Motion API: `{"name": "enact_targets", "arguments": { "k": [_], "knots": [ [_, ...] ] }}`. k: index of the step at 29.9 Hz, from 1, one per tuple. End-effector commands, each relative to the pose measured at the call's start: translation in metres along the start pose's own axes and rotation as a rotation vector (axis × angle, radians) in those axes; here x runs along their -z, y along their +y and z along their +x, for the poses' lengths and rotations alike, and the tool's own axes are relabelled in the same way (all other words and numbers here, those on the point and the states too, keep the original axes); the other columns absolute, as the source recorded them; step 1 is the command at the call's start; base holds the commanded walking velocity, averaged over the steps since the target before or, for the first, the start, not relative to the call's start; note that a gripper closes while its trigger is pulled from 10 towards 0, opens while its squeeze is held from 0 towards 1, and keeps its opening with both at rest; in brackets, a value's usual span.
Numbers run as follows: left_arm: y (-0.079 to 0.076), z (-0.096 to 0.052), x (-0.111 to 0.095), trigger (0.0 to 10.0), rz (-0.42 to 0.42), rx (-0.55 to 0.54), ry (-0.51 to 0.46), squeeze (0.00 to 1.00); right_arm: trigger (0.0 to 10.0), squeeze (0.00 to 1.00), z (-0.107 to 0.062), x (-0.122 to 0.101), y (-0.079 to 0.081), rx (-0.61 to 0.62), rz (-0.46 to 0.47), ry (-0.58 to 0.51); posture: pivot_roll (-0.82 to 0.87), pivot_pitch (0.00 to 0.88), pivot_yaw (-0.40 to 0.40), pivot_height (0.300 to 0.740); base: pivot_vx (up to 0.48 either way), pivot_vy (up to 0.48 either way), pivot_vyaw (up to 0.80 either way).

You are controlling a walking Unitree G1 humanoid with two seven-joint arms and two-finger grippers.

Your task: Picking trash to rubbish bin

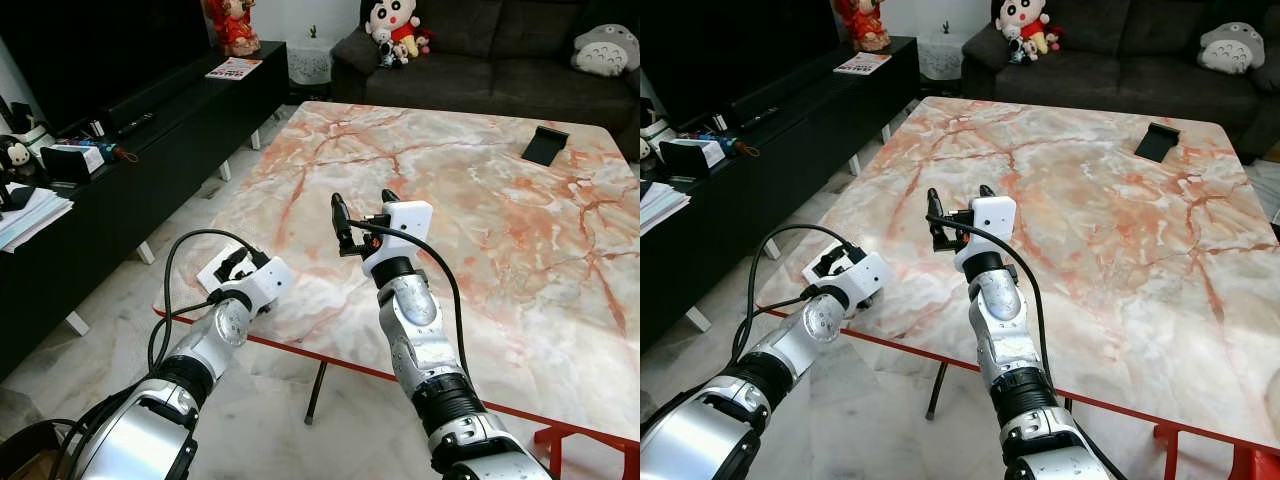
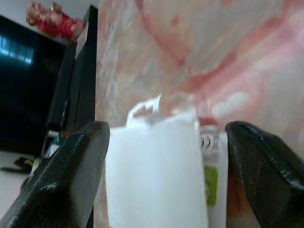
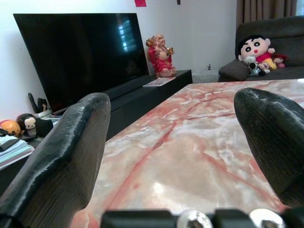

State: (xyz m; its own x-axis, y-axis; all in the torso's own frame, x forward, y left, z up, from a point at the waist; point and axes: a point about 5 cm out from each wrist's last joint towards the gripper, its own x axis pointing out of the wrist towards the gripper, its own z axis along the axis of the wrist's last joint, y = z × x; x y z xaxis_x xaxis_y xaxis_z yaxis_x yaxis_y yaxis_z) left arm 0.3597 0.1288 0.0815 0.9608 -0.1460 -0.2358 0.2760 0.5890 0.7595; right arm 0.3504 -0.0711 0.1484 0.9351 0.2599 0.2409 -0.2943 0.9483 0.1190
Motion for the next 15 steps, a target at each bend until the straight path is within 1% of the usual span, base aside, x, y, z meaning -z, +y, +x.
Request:
{"name": "enact_targets", "arguments": {
  "k": [1,5,7,9,10,15],
  "knots": [
    [0.007,0.002,0.002,10.0,0.020,-0.025,0.026,0.00,10.0,0.00,0.002,-0.004,0.002,-0.006,0.000,-0.011,-0.08,0.000,0.019,0.740,0.000,0.000,0.00],
    [0.009,0.002,0.002,10.0,0.017,-0.032,0.029,0.00,10.0,0.00,0.002,-0.004,0.002,-0.004,0.001,-0.010,-0.08,0.000,0.019,0.740,0.000,0.000,0.00],
    [0.005,0.002,0.002,10.0,0.020,-0.017,0.033,0.00,10.0,0.00,0.001,-0.003,0.001,-0.004,0.000,-0.007,-0.08,0.002,0.017,0.740,0.000,0.000,0.00],
    [0.002,0.002,0.002,10.0,0.004,-0.012,0.034,0.00,10.0,0.00,0.000,-0.003,0.001,-0.004,0.000,-0.007,-0.08,0.005,0.015,0.740,0.000,0.000,0.00],
    [0.001,0.002,0.001,0.0,0.001,-0.009,0.031,0.00,10.0,0.00,0.000,-0.003,0.001,-0.004,0.000,-0.008,-0.08,0.006,0.014,0.740,0.000,0.000,0.00],
    [-0.001,0.001,-0.001,0.0,-0.002,-0.007,0.024,0.00,10.0,0.00,-0.001,-0.003,-0.001,-0.001,-0.003,-0.005,-0.09,0.009,0.009,0.740,0.000,0.000,0.00]
  ]
}}
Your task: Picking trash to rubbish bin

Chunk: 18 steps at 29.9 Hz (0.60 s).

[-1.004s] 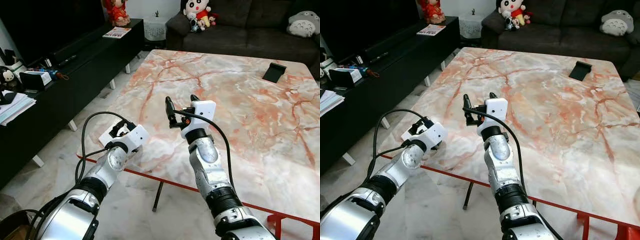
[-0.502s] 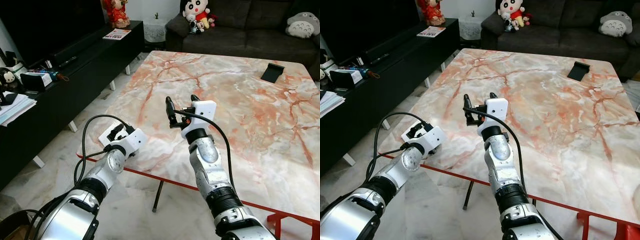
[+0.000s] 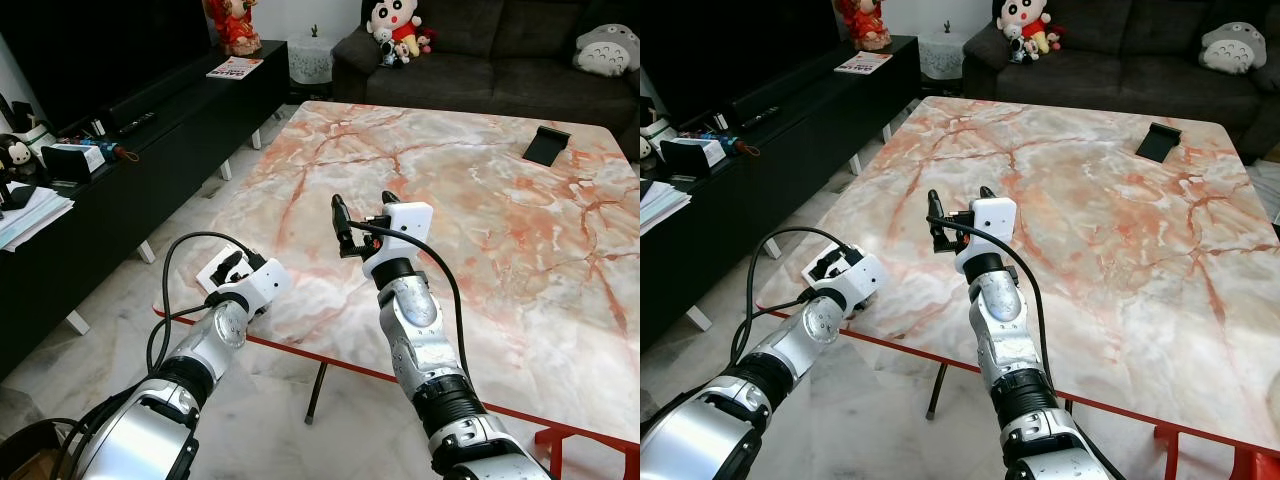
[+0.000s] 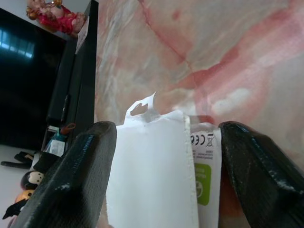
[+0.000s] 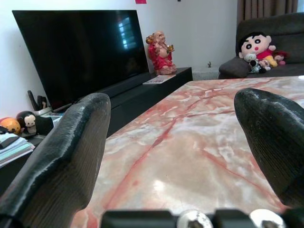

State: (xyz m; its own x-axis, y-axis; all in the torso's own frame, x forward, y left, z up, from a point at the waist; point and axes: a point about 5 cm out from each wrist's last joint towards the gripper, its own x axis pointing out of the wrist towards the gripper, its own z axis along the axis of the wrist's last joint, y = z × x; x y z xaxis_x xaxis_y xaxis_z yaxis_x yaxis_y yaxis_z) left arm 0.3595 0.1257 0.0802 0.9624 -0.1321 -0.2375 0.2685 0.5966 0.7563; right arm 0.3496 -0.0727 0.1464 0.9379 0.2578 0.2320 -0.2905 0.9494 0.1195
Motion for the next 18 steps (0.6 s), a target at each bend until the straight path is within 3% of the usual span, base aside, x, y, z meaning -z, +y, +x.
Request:
{"name": "enact_targets", "arguments": {
  "k": [1,18],
  "knots": [
    [0.0012,0.0009,0.0005,0.0,0.005,0.000,0.011,0.00,10.0,0.00,0.0005,-0.0040,0.0008,-0.006,-0.003,-0.014,-0.09,0.009,0.008,0.740,0.000,0.000,0.00],
    [0.0003,0.0010,-0.0003,0.0,0.001,0.001,0.010,0.00,10.0,0.00,-0.0004,-0.0037,-0.0001,-0.007,-0.008,-0.008,-0.09,0.011,0.004,0.740,0.000,0.000,0.00]
  ]
}}
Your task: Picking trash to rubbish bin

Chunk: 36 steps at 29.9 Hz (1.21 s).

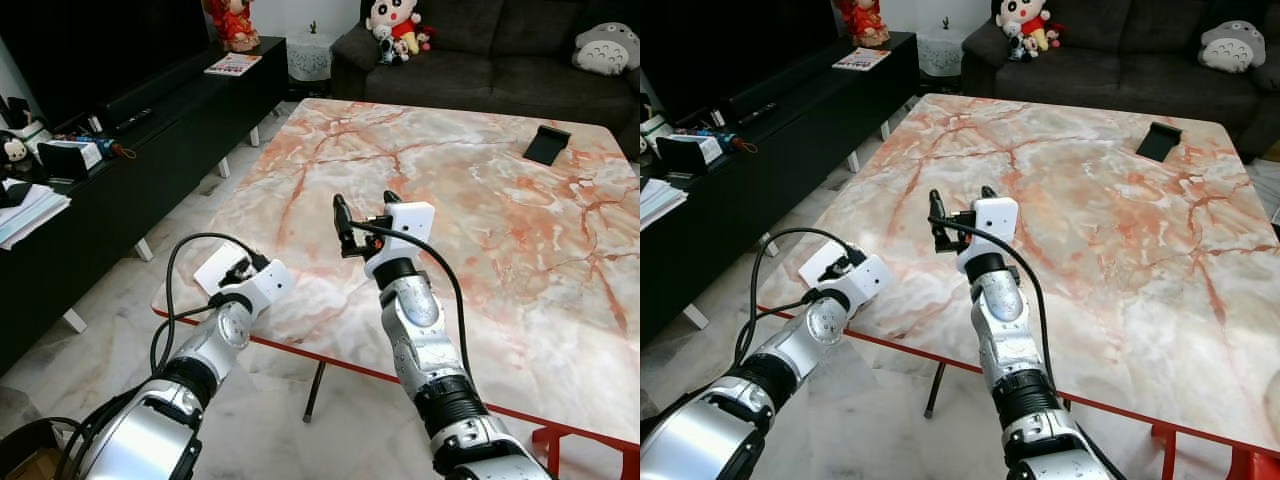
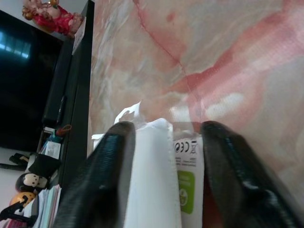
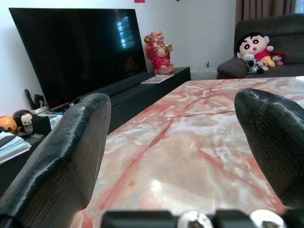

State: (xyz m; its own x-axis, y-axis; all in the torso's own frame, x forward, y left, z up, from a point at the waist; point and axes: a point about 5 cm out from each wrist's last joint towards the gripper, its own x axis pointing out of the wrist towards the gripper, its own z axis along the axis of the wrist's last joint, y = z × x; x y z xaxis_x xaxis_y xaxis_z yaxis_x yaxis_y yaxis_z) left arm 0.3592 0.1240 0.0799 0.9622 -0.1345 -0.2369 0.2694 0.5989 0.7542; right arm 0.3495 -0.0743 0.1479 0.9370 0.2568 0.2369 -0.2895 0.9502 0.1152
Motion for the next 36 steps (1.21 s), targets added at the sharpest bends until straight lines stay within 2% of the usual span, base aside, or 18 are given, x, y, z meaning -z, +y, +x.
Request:
{"name": "enact_targets", "arguments": {
  "k": [1,17,19,20,22,26,30,31,33,34,35,36],
  "knots": [
    [0.002,0.001,0.001,0.0,0.005,0.001,0.012,0.00,10.0,0.00,0.000,-0.002,0.001,-0.006,-0.004,-0.004,-0.09,0.009,0.006,0.740,0.000,0.000,0.00],
    [0.005,0.001,0.000,0.0,0.017,-0.024,0.012,0.00,10.0,0.00,0.000,-0.003,0.000,0.000,-0.004,-0.005,-0.08,0.009,0.010,0.740,0.000,0.000,0.00],
    [0.012,0.002,-0.002,0.0,0.011,-0.090,-0.010,0.00,10.0,0.00,0.000,-0.003,0.000,0.004,-0.004,-0.007,-0.09,0.008,0.013,0.740,0.000,0.000,0.00],
    [0.012,0.002,-0.002,0.0,0.011,-0.090,-0.010,0.00,10.0,0.00,0.000,-0.003,0.000,0.004,-0.004,-0.007,-0.09,0.008,0.013,0.740,0.000,0.000,0.00],
    [0.027,0.002,-0.006,0.0,-0.001,-0.193,-0.036,0.00,10.0,0.00,0.000,-0.003,0.000,0.007,-0.005,-0.007,-0.08,0.007,0.014,0.740,0.000,0.000,0.00],
    [0.035,0.003,-0.010,0.0,0.046,-0.234,-0.065,0.00,10.0,0.00,0.000,-0.003,0.000,0.010,-0.006,-0.008,-0.08,0.007,0.014,0.740,0.000,0.000,0.00],
    [0.045,0.002,-0.014,0.0,0.025,-0.312,-0.103,0.00,10.0,0.00,0.001,-0.004,-0.001,0.015,-0.006,-0.014,-0.08,0.005,0.016,0.740,0.000,0.000,0.00],
    [0.053,0.001,-0.022,4.1,-0.050,-0.368,-0.152,0.00,10.0,0.00,0.002,-0.005,-0.001,0.016,-0.008,-0.019,-0.08,0.004,0.018,0.740,0.000,0.000,0.00],
    [0.056,0.000,-0.026,4.1,-0.112,-0.387,-0.181,0.00,10.0,0.00,0.002,-0.005,-0.001,0.015,-0.011,-0.021,-0.08,0.004,0.018,0.740,0.000,0.000,0.00],
    [0.059,-0.001,-0.032,10.0,-0.146,-0.399,-0.230,0.00,10.0,0.00,0.003,-0.006,0.000,0.014,-0.009,-0.023,-0.08,0.002,0.021,0.740,0.000,0.000,0.00],
    [0.059,-0.001,-0.032,10.0,-0.146,-0.399,-0.230,0.00,10.0,0.00,0.003,-0.006,0.000,0.014,-0.009,-0.023,-0.08,0.002,0.021,0.740,0.000,0.000,0.00],
    [0.059,-0.002,-0.038,10.0,-0.233,-0.381,-0.275,0.00,10.0,0.00,0.003,-0.006,0.000,0.015,-0.006,-0.026,-0.08,0.003,0.023,0.740,0.000,0.000,0.00]
  ]
}}
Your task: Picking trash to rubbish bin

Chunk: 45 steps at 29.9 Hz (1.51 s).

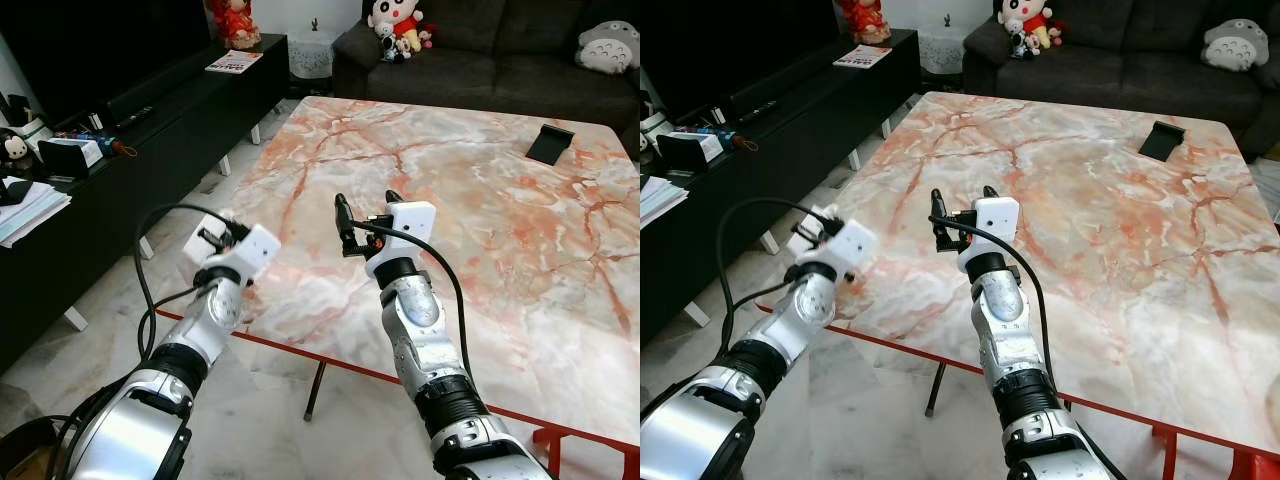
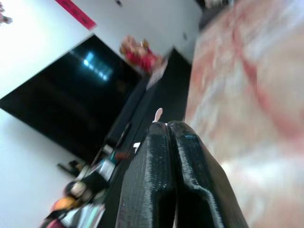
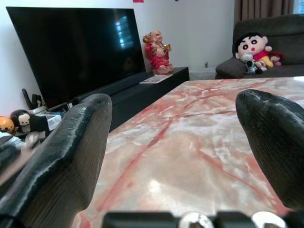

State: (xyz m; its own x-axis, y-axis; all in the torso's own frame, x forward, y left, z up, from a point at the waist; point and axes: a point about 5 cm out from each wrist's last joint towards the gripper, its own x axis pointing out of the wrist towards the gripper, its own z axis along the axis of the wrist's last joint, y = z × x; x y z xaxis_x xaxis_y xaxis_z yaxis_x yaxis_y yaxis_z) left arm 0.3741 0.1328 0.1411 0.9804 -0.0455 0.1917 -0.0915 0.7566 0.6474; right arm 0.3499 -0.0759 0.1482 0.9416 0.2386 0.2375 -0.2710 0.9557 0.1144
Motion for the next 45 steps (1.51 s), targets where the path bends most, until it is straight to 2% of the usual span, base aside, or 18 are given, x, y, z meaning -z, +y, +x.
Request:
{"name": "enact_targets", "arguments": {
  "k": [1,2,4,7,13,14,17,21,27,39,45],
  "knots": [
    [0.001,0.002,-0.010,10.0,-0.134,-0.010,-0.034,0.00,10.0,0.00,0.002,-0.005,0.002,-0.001,0.001,-0.026,-0.08,0.003,0.023,0.740,0.000,0.000,0.00],
    [0.001,0.002,-0.011,10.0,-0.175,-0.012,-0.037,0.00,10.0,0.00,0.002,-0.005,0.002,0.001,0.003,-0.028,-0.08,0.003,0.023,0.740,0.000,0.000,0.00],
    [0.005,0.001,-0.017,10.0,-0.318,-0.068,-0.059,0.00,10.0,0.00,0.002,-0.006,0.001,0.017,0.013,-0.040,-0.07,0.001,0.026,0.740,0.000,0.000,0.00],
    [0.009,0.001,-0.024,10.0,-0.368,-0.107,-0.099,0.00,10.0,0.00,0.001,-0.006,-0.002,0.016,-0.004,-0.045,-0.08,0.004,0.027,0.740,0.000,0.000,0.00],
    [0.011,0.000,-0.029,10.0,-0.366,-0.093,-0.153,0.00,10.0,0.00,0.000,-0.007,-0.011,0.024,-0.053,-0.047,-0.08,0.004,0.027,0.740,0.000,0.000,0.00],
    [0.014,-0.001,-0.027,10.0,-0.375,-0.109,-0.159,0.00,10.0,0.00,-0.001,-0.010,-0.030,0.064,-0.081,-0.049,-0.07,0.006,0.013,0.740,0.000,0.000,0.00],
    [0.016,0.000,-0.023,10.0,-0.369,-0.127,-0.128,0.00,10.0,0.00,-0.002,-0.015,-0.043,0.078,-0.117,-0.061,-0.08,0.008,0.015,0.740,0.000,0.000,0.00],
    [0.015,-0.001,-0.021,10.0,-0.365,-0.120,-0.123,0.00,10.0,0.00,-0.002,-0.015,-0.043,0.077,-0.120,-0.066,-0.08,0.010,0.018,0.740,-0.122,0.000,0.00],
    [0.018,0.000,-0.024,10.0,-0.369,-0.121,-0.141,0.00,10.0,0.00,-0.005,-0.009,-0.033,0.056,-0.117,-0.058,-0.08,0.014,0.022,0.740,-0.251,0.000,0.00],
    [0.018,0.000,-0.024,10.0,-0.365,-0.119,-0.141,0.00,10.0,0.00,-0.005,-0.011,-0.040,0.076,-0.125,-0.065,-0.08,0.012,0.026,0.740,-0.166,0.000,0.00],
    [0.019,0.001,-0.023,10.0,-0.360,-0.119,-0.140,0.00,10.0,0.00,-0.007,-0.008,-0.036,0.074,-0.118,-0.059,-0.08,0.011,0.027,0.740,0.000,0.000,0.00]
  ]
}}
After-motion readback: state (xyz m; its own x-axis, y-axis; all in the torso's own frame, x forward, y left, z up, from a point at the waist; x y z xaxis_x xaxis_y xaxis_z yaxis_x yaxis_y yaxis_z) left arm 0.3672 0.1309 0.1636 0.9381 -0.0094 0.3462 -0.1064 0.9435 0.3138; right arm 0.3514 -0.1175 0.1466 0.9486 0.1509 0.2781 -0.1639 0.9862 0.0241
